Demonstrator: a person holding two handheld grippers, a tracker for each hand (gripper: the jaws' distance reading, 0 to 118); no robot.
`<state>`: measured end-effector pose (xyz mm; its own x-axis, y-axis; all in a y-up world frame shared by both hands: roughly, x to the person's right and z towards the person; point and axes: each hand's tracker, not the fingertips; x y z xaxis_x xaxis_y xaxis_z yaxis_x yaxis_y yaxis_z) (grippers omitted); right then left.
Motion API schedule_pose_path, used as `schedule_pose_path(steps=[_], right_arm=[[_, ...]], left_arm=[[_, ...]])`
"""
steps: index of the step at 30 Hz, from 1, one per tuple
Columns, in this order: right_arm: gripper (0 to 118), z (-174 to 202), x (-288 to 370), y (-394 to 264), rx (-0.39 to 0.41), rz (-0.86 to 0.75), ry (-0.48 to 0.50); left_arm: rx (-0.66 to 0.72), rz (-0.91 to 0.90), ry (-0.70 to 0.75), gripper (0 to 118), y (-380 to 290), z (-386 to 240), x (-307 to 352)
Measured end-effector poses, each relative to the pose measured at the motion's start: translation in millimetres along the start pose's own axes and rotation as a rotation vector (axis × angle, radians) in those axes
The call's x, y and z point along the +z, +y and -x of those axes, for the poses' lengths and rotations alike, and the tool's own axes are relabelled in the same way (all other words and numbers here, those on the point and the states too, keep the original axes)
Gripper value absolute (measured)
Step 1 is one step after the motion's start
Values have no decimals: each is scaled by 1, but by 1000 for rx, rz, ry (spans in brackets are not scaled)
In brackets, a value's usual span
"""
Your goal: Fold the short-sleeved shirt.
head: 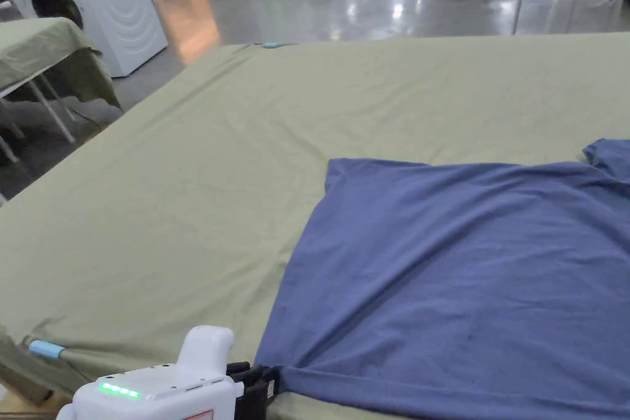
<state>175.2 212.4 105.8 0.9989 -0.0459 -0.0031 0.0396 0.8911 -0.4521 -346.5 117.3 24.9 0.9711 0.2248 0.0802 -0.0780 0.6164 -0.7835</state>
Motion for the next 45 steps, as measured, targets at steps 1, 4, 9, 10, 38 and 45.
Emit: schedule_pose_path(steps=[1,4,9,10,38,45], right_arm=[[0,-4,1,-1,-1,4,-11],[3,-16,0,-2,-9,27,-52],[59,-48,-15,-21,-64,197,-149],[60,-55,-20,-28,-77,244,-162],[6,-96,-164,59,-42,163,-74],[6,-85,-283,88,2,262,-107]], left_arm=[[-28,13,22,8,-1,-2,0],[-48,13,32,8,-1,-7,-2],[-62,13,45,8,-4,-6,-1],[-67,10,49,8,-5,-7,-1],[-56,-212,35,7,139,-4,-35],[-117,-137,93,9,217,-9,-116]])
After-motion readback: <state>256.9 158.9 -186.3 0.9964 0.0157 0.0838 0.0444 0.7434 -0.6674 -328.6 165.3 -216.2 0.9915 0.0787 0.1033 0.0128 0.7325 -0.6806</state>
